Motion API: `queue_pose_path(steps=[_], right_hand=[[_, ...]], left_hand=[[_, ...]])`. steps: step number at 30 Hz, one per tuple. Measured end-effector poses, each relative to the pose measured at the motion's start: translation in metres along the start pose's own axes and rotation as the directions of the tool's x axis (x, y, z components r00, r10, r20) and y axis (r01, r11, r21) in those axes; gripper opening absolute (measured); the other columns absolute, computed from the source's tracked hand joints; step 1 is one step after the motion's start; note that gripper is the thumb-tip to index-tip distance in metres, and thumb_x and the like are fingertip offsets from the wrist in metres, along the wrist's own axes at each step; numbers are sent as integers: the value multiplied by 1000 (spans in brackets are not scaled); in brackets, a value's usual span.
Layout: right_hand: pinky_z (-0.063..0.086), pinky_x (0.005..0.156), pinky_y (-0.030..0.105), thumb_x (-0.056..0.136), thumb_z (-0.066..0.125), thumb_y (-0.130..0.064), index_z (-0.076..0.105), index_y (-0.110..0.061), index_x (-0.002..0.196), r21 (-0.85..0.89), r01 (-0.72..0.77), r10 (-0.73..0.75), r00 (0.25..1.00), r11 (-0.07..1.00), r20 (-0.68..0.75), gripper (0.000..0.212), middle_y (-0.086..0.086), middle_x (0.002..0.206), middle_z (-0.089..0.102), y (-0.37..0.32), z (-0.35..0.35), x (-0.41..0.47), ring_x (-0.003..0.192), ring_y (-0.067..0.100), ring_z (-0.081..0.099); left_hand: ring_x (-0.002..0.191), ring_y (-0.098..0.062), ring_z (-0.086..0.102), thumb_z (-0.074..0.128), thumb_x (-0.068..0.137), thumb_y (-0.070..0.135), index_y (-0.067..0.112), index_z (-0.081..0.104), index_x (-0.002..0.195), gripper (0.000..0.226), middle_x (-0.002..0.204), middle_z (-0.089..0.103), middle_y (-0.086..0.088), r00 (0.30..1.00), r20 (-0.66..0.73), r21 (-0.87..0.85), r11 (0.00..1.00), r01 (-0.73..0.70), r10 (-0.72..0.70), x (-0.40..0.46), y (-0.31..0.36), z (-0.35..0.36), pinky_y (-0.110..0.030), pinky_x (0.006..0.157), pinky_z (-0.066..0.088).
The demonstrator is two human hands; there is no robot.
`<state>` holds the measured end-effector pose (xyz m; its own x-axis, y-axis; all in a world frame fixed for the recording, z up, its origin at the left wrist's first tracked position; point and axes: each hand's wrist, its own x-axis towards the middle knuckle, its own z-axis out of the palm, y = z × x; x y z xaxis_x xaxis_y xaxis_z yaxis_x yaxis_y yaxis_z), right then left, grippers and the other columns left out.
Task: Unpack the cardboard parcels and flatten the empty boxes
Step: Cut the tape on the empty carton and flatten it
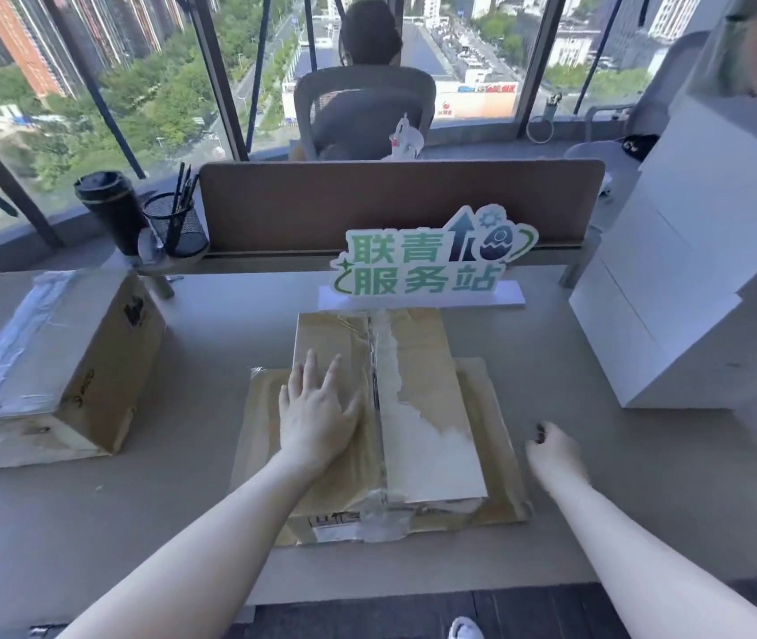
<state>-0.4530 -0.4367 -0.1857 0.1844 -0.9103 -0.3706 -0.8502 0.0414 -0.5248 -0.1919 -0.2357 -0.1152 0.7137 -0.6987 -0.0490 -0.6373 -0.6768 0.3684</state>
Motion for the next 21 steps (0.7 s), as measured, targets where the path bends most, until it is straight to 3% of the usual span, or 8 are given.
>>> queue_pose_path(steps=[4,7,12,14,16,19,21], right_hand=[[51,91,43,98,53,-32,59,-1,124,-203,-26,24,1000,979,-11,41,23,122,61,30,1,39,113,39,60],[54,86,41,95,54,-44,63,-8,113,-334,-26,38,999,942,29,41,16,112,64,48,5,54,104,34,65],[50,78,32,98,41,-31,59,-19,108,-500,36,2,997,865,76,23,3,109,62,73,11,76,101,25,64],[47,74,32,99,40,-30,57,-18,99,-360,29,6,995,932,96,21,7,102,64,62,4,86,94,27,65],[48,68,33,100,44,-25,56,-15,92,-98,74,-62,991,992,114,17,10,92,65,34,-7,93,80,27,63],[52,68,41,102,45,-21,57,-18,96,164,279,-298,949,946,106,13,5,81,65,-34,-25,91,73,26,63],[45,59,35,103,43,-20,58,-24,98,211,439,-470,873,873,129,16,3,74,62,-89,-35,84,66,24,60]], left_hand=[[151,-24,-5,28,97,58,36,18,154,61,165,2,-2,1000,22,99,995,15,-17,14,8,9,-51,120,5],[151,-21,-8,25,97,59,37,19,153,60,165,3,0,999,-4,149,988,46,-46,12,10,14,-50,121,4],[151,-17,-5,29,96,61,39,23,152,60,165,6,5,996,-31,166,982,89,-85,12,13,16,-44,122,4],[151,-17,-3,31,96,61,38,25,152,60,164,9,5,995,-41,180,978,100,-95,12,14,17,-43,122,5],[150,-19,5,33,94,62,38,31,150,61,162,17,5,993,-49,195,974,113,-105,13,16,15,-43,121,10],[140,-23,26,24,83,68,35,44,141,70,150,36,5,992,-76,215,970,114,-100,23,20,5,-40,114,22],[136,-24,29,27,86,65,33,45,140,65,148,37,6,993,-55,205,972,111,-102,41,21,-4,-38,111,26]])
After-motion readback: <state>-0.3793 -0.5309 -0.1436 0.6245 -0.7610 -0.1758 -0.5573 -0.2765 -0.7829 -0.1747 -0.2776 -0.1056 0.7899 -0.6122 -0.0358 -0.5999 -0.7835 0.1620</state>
